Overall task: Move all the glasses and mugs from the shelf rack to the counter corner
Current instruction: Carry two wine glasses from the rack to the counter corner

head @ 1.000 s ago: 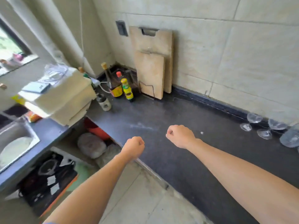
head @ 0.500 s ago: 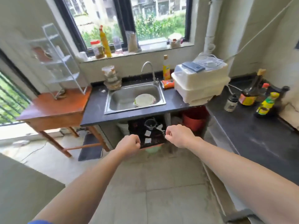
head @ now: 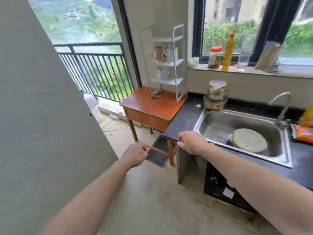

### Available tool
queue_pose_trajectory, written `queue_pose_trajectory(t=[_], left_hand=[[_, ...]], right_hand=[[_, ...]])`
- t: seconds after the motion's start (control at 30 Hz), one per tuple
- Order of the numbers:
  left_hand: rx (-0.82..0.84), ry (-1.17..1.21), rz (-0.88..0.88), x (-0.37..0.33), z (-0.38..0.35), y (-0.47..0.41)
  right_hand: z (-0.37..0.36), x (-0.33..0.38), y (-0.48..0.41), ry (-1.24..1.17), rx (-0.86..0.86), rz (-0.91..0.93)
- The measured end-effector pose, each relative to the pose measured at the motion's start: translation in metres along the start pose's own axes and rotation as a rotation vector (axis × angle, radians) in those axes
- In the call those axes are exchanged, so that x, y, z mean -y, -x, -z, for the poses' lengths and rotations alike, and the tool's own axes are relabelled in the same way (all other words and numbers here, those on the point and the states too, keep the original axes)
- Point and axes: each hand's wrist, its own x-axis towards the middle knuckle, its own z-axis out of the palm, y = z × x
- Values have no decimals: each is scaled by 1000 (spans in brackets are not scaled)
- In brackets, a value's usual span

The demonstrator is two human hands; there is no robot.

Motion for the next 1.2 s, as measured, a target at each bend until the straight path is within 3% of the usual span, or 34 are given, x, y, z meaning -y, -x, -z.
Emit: queue_pose_trajectory(t=[0.27,0.5,0.83,1.07,1.2], left_hand=[[-96,96,182,55,58,-89],[-159,150,137,91,113,-215],[-170,123,-74,98,203,-424],[-124,235,-166,62,208,-554],[-155,361,-200,31,206,-631]], right_hand=[[20,44,-155,5,-6,162],[38,70,-290,9,-58,153],[92,71,-471,-164,-307,-112],[121,17,-568,-349,-559,-367],[127,-11,-622,-589,-691,-470]])
